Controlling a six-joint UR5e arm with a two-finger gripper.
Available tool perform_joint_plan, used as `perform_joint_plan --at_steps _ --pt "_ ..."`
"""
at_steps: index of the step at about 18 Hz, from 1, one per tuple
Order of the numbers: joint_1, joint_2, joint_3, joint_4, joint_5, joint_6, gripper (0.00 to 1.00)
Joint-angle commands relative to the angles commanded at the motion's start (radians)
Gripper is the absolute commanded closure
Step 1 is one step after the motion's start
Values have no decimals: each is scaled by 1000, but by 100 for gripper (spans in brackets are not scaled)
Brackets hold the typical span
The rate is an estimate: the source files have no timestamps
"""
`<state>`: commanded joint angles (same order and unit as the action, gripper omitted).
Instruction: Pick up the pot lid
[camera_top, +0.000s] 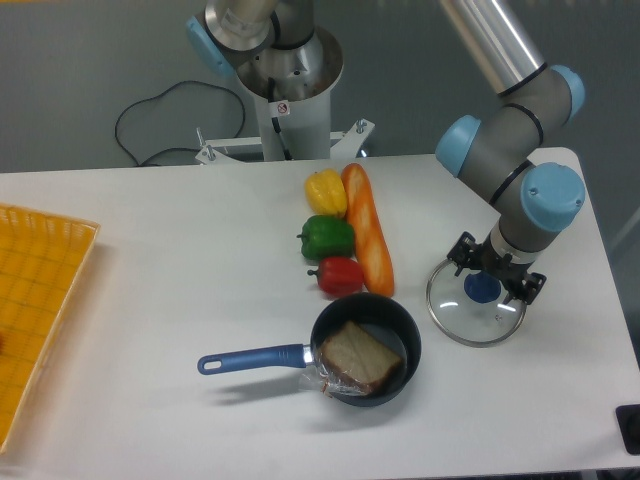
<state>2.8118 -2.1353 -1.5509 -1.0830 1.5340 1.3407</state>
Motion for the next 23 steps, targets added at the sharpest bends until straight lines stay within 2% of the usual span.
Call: perform_joint_plan --at_steps 3,5,8,18,23 --pt "-6 -5 2 5 0 -2 6" --pt "-9 -6 3 5 0 -2 10" --pt "-9 -6 3 5 0 0 30" --pt "-9 -5 3 5 0 3 46" --pt "-9 5 8 3 2 6 47"
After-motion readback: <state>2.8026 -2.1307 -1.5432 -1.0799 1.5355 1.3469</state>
